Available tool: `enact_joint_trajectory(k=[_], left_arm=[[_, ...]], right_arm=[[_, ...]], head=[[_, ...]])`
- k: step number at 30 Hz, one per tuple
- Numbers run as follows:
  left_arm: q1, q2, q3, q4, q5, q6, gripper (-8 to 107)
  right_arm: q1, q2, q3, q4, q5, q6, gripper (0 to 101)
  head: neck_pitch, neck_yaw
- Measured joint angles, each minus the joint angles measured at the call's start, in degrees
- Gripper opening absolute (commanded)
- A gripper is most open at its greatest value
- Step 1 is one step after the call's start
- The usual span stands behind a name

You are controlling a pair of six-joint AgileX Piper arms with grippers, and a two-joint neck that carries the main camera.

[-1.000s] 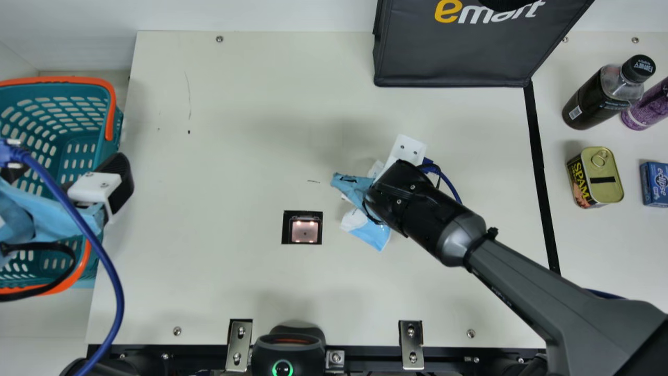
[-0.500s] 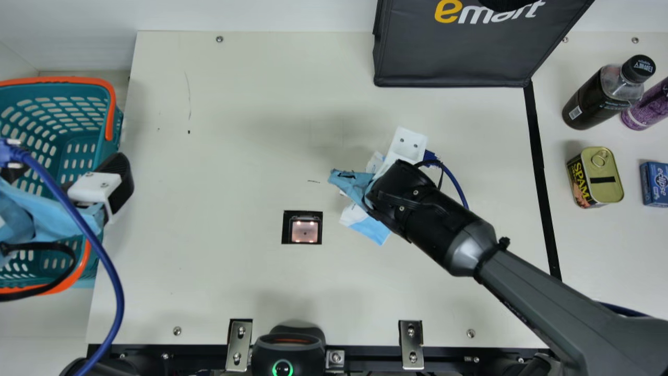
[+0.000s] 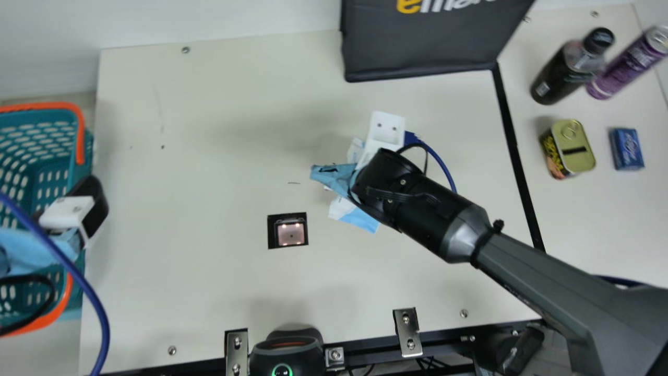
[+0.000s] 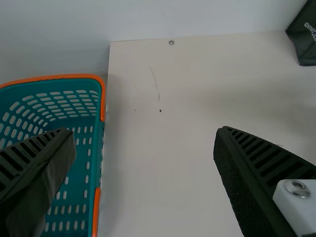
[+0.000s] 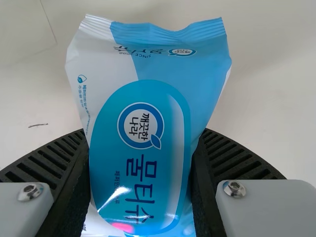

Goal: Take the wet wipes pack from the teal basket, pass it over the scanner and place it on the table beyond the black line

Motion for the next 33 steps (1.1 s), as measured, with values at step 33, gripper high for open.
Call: enact_joint_trajectory(k=[33], left_arm=[[0.0,0.0,0.0,0.0,0.0,0.0,90]], right_arm=[[-26.56,-20.07,8.55,13.12,2.46,-49.24,0]], head=[[0.0,-10.46]])
